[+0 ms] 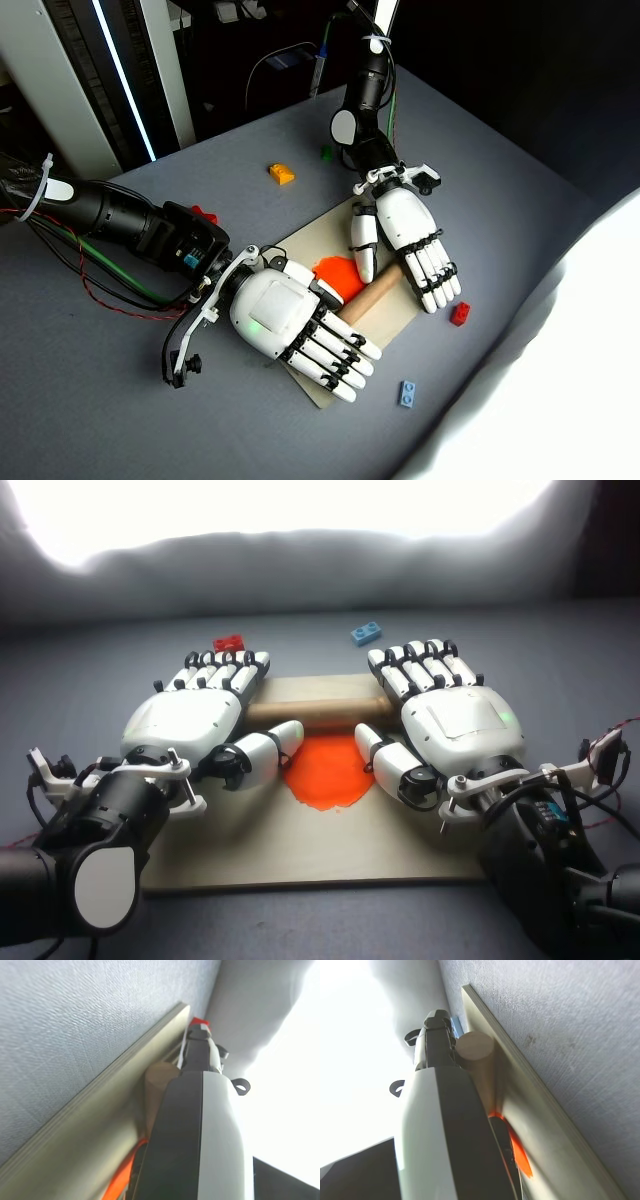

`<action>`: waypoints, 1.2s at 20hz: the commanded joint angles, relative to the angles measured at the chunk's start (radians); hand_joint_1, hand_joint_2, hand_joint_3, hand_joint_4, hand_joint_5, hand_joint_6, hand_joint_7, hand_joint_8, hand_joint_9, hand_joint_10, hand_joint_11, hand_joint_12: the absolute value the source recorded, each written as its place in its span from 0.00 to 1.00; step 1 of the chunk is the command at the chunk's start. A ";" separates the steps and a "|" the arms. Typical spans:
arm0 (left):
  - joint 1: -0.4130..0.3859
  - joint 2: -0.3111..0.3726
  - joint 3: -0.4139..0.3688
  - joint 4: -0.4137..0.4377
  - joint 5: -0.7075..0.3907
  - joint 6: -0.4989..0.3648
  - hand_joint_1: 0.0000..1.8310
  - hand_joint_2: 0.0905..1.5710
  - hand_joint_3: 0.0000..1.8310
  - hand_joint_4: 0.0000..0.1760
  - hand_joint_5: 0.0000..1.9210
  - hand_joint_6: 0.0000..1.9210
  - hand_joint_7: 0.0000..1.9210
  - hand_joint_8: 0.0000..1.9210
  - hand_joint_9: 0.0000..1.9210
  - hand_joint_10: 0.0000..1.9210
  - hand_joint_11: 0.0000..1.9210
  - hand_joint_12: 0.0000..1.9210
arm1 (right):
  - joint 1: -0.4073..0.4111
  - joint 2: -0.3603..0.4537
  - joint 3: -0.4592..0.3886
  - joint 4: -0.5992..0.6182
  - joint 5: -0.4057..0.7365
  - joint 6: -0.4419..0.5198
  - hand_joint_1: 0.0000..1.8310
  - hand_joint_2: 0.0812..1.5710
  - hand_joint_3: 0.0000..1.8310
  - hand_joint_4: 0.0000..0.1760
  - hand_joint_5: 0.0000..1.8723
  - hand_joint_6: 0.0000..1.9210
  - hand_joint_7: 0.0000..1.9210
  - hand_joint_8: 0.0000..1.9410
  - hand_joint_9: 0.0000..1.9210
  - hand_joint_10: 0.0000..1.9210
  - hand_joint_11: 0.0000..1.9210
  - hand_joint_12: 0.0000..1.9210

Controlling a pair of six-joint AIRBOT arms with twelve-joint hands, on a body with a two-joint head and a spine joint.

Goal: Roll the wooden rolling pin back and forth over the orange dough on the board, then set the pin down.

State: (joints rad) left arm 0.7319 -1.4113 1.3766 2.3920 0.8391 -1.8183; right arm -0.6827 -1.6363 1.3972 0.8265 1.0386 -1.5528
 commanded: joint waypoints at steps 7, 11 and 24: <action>-0.019 -0.001 0.021 0.027 0.073 0.001 0.00 0.90 0.00 0.00 0.00 0.00 0.00 0.00 0.00 0.00 0.00 0.00 | 0.016 0.000 0.015 -0.070 0.083 0.004 0.00 1.00 0.06 0.00 0.05 0.00 0.04 0.00 0.02 0.00 0.00 0.04; -0.027 0.000 0.026 0.017 0.073 0.001 0.00 0.90 0.00 0.00 0.00 0.00 0.00 0.00 0.00 0.00 0.00 0.00 | 0.023 -0.002 0.029 -0.070 0.082 0.014 0.00 1.00 0.06 0.00 0.06 0.00 0.04 0.00 0.02 0.00 0.00 0.04; -0.040 0.003 0.039 0.007 0.065 0.001 0.00 0.90 0.00 0.00 0.00 0.00 0.00 0.00 0.00 0.00 0.00 0.00 | 0.018 -0.004 0.030 -0.077 0.073 0.018 0.00 1.00 0.06 0.00 0.06 0.01 0.04 0.00 0.02 0.00 0.00 0.01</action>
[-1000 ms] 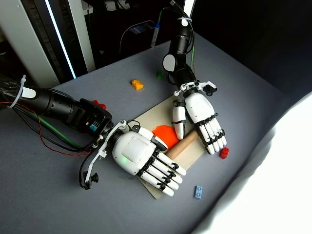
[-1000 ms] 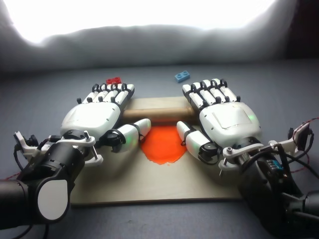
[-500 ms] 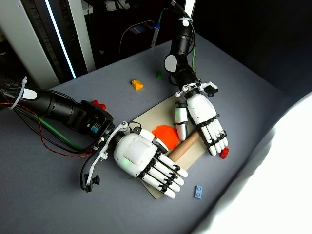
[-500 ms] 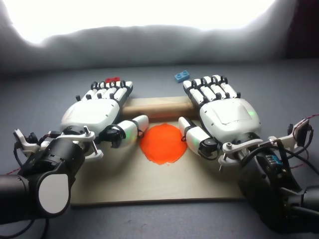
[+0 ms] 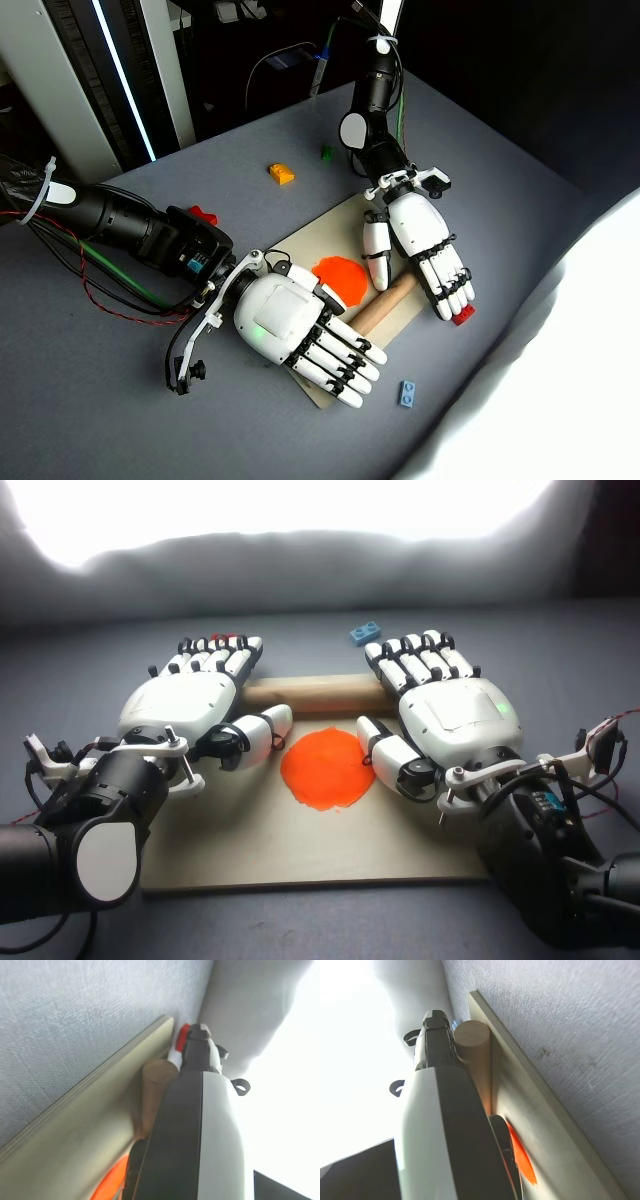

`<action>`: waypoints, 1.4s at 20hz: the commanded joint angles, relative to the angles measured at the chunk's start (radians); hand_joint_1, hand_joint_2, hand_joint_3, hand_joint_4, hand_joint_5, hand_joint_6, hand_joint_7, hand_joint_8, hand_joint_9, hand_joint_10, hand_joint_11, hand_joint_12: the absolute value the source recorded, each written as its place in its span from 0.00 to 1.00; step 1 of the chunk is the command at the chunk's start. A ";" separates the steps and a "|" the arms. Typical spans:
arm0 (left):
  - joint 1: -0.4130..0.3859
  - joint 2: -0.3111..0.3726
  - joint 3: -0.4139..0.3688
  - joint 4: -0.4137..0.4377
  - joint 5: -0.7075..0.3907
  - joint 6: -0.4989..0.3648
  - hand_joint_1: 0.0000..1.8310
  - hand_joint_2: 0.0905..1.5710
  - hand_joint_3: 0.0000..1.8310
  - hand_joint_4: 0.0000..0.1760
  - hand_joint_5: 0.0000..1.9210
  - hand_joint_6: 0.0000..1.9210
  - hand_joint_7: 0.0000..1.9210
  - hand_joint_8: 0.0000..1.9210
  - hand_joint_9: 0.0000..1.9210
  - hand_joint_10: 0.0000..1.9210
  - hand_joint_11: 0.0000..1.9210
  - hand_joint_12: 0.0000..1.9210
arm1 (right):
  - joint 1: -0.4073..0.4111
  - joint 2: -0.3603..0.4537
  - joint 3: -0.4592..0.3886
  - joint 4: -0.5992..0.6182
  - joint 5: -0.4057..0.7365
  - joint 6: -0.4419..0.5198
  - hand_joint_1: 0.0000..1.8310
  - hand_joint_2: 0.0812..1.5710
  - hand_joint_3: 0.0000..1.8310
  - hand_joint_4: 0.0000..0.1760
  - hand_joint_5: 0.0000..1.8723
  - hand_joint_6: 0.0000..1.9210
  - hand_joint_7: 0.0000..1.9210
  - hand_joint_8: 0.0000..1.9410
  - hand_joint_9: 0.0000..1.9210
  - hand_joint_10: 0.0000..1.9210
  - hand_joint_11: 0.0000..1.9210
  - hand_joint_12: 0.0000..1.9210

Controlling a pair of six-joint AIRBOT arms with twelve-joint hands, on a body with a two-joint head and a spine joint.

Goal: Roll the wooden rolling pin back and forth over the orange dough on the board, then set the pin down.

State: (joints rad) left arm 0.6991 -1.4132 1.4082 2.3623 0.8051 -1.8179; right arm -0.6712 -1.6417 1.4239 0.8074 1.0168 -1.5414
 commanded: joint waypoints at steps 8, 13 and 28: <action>-0.004 0.010 0.000 0.047 0.069 0.001 0.00 0.91 0.00 0.00 0.00 0.00 0.00 0.00 0.00 0.00 0.00 0.00 | 0.004 0.003 0.002 -0.058 0.072 0.008 0.00 1.00 0.06 0.00 0.06 0.01 0.05 0.00 0.02 0.00 0.01 0.01; -0.003 0.024 -0.012 0.054 0.042 0.001 0.00 0.91 0.00 0.00 0.00 0.00 0.00 0.00 0.00 0.00 0.00 0.00 | 0.004 0.007 -0.015 -0.058 0.069 0.007 0.00 1.00 0.06 0.00 0.06 0.00 0.04 0.00 0.02 0.00 0.00 0.00; 0.018 0.075 -0.087 0.057 -0.033 0.015 0.00 0.91 0.00 0.00 0.00 0.00 0.00 0.00 0.00 0.00 0.00 0.00 | 0.009 0.026 -0.049 0.017 0.002 0.005 0.00 1.00 0.06 0.00 0.05 0.00 0.04 0.00 0.02 0.00 0.00 0.03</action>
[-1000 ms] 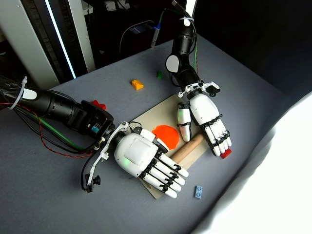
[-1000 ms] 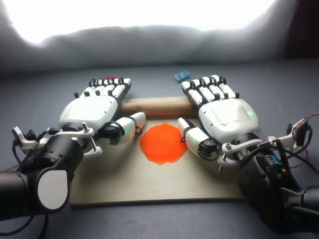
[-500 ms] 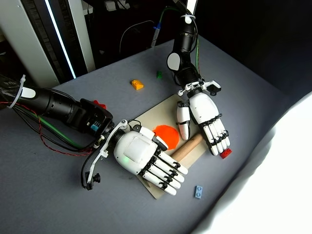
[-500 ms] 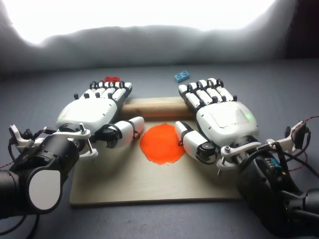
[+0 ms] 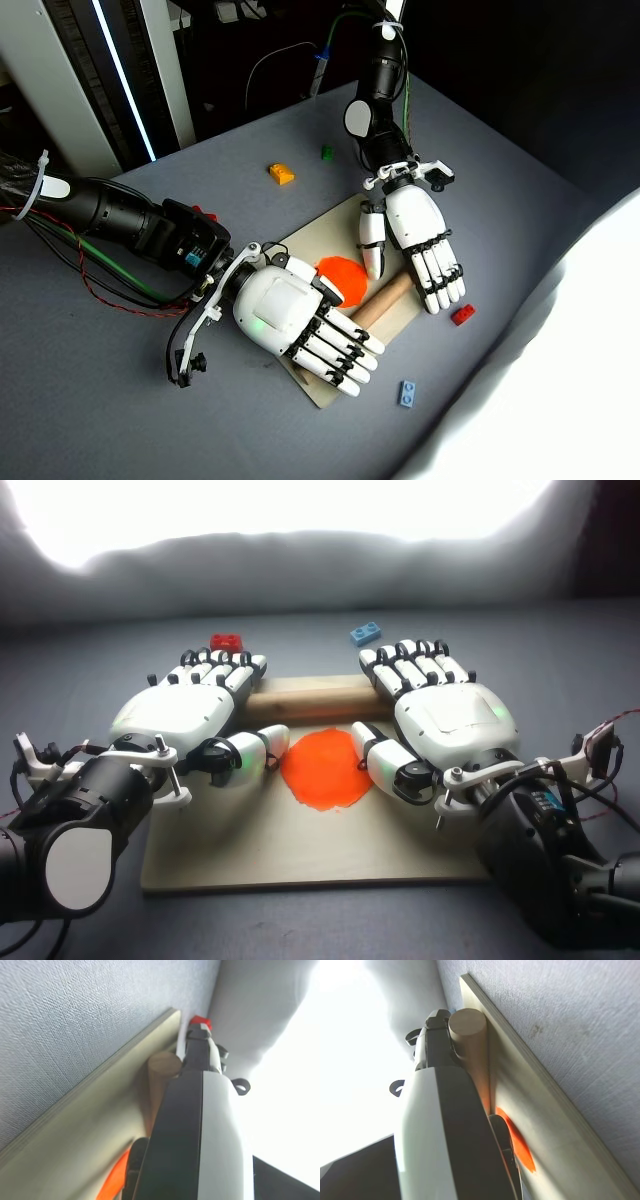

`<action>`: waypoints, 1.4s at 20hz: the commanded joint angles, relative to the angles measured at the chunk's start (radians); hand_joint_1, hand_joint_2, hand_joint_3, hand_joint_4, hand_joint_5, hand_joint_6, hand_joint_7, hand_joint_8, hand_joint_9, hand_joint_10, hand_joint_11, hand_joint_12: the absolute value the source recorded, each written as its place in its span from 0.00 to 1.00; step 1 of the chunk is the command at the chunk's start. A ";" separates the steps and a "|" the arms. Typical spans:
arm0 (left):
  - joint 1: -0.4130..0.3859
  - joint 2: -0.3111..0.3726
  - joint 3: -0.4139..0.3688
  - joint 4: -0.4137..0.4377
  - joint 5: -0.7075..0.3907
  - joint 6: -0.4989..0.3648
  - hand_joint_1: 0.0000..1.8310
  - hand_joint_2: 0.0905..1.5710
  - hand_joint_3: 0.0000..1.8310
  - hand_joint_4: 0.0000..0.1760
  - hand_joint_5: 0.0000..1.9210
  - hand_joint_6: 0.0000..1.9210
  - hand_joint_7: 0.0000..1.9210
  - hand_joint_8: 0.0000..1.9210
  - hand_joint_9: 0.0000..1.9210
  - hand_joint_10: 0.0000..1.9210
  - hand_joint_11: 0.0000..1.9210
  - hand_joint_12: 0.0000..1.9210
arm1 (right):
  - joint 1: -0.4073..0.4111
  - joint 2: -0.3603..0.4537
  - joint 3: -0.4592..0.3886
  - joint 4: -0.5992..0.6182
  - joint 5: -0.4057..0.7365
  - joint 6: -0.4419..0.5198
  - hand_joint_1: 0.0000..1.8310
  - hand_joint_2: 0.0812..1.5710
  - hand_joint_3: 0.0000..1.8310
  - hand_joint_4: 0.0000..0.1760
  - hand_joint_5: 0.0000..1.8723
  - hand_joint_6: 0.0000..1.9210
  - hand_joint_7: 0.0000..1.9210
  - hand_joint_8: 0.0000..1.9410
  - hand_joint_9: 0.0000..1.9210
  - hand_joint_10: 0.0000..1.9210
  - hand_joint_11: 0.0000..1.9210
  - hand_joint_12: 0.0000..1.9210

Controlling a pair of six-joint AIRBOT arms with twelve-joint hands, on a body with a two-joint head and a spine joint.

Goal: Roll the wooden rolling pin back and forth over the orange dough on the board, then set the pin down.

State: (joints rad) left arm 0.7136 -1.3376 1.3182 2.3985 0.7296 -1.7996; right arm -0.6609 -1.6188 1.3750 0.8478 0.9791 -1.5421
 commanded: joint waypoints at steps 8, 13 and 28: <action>0.019 0.045 -0.047 0.025 -0.001 -0.004 0.00 0.91 0.00 0.00 0.00 0.00 0.00 0.00 0.00 0.00 0.00 0.00 | 0.002 0.023 -0.038 -0.007 0.034 -0.001 0.00 1.00 0.06 0.00 0.05 0.00 0.04 0.00 0.02 0.00 0.00 0.08; 0.020 0.056 -0.061 0.033 -0.017 -0.004 0.00 0.91 0.00 0.00 0.00 0.00 0.00 0.00 0.00 0.00 0.00 0.00 | 0.006 0.040 -0.066 0.000 0.030 -0.005 0.00 1.00 0.06 0.00 0.05 0.00 0.03 0.00 0.02 0.00 0.00 0.00; 0.042 0.118 -0.147 0.053 -0.054 -0.004 0.00 0.91 0.00 0.00 0.00 0.00 0.00 0.00 0.00 0.00 0.00 0.00 | 0.006 0.054 -0.081 0.029 -0.001 -0.015 0.00 1.00 0.07 0.00 0.05 0.00 0.04 0.00 0.02 0.00 0.00 0.00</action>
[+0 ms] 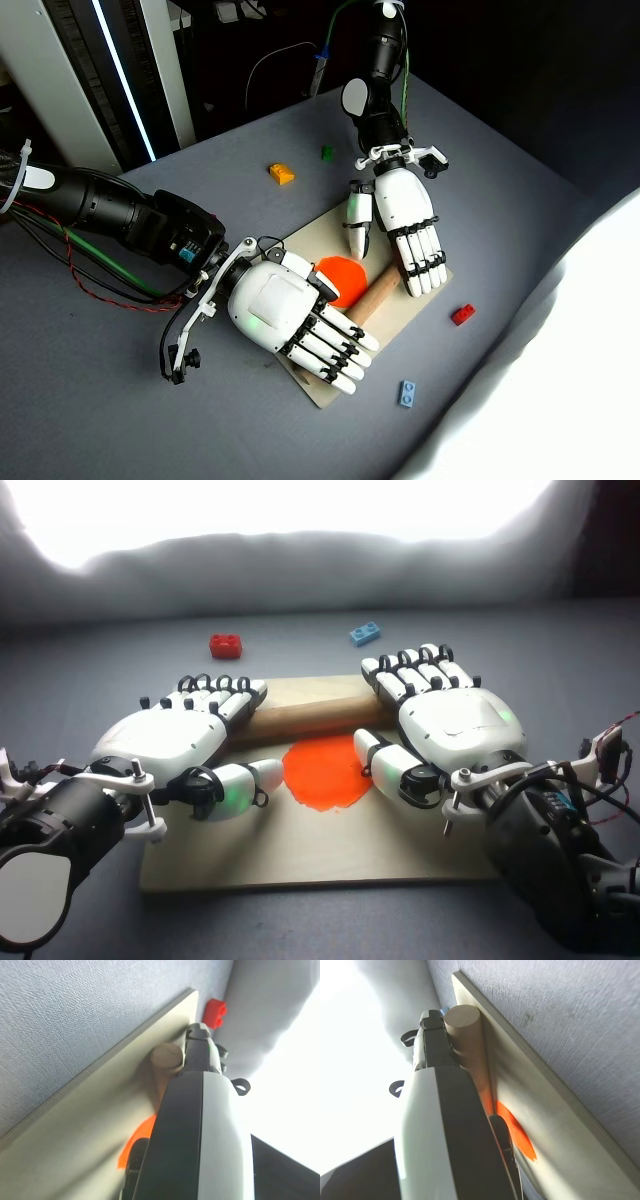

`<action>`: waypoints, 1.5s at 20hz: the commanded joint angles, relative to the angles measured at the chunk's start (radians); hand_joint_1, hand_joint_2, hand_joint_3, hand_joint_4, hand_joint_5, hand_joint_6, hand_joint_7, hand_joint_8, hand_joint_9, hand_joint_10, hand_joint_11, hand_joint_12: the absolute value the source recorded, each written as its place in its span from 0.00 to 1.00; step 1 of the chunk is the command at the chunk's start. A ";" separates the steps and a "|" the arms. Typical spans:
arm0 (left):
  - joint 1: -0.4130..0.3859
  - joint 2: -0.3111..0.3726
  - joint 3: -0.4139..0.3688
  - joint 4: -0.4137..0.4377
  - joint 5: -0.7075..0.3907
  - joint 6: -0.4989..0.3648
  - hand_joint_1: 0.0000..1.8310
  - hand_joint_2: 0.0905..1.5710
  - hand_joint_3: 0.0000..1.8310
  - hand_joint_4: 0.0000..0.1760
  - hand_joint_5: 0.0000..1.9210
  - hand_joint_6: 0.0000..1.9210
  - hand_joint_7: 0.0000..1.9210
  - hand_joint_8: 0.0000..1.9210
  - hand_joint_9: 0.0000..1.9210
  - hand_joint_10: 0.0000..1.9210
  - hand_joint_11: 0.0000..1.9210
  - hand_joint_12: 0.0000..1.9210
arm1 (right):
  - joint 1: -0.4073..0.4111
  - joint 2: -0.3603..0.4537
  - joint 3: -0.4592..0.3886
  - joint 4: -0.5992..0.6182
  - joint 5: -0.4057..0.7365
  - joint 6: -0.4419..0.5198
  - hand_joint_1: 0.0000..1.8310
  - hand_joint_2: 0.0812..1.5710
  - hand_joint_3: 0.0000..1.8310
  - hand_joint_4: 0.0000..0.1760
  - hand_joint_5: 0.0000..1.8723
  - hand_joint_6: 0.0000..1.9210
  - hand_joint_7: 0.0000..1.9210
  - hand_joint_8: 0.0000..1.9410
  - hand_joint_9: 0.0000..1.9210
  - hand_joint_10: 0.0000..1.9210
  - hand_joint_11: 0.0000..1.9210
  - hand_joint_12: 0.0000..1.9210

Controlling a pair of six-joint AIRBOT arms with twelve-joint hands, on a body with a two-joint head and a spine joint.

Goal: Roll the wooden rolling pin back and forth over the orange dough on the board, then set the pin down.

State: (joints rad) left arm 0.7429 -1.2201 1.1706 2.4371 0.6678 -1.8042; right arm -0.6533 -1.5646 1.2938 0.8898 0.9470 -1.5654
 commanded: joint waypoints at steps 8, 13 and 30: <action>0.026 0.031 -0.031 0.026 -0.004 0.001 0.00 0.91 0.00 0.00 0.00 0.00 0.00 0.00 0.00 0.00 0.00 0.00 | -0.002 0.014 -0.026 -0.004 0.033 0.003 0.00 1.00 0.06 0.00 0.05 0.00 0.04 0.00 0.02 0.00 0.00 0.00; 0.028 0.041 -0.048 0.029 0.024 -0.007 0.00 0.91 0.00 0.00 0.00 0.00 0.00 0.00 0.00 0.00 0.00 0.00 | -0.002 0.019 -0.038 0.005 0.034 -0.001 0.00 1.00 0.07 0.00 0.04 0.00 0.03 0.00 0.01 0.00 0.00 0.00; 0.102 0.063 -0.165 0.028 0.172 -0.044 0.00 0.91 0.00 0.00 0.00 0.00 0.00 0.00 0.00 0.00 0.00 0.00 | -0.003 0.041 -0.086 0.024 0.040 -0.022 0.00 1.00 0.07 0.00 0.05 0.00 0.04 0.00 0.03 0.01 0.00 0.00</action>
State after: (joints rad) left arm 0.8360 -1.1561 1.0073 2.4420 0.8135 -1.8496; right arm -0.6537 -1.5246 1.2106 0.9302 0.9592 -1.5951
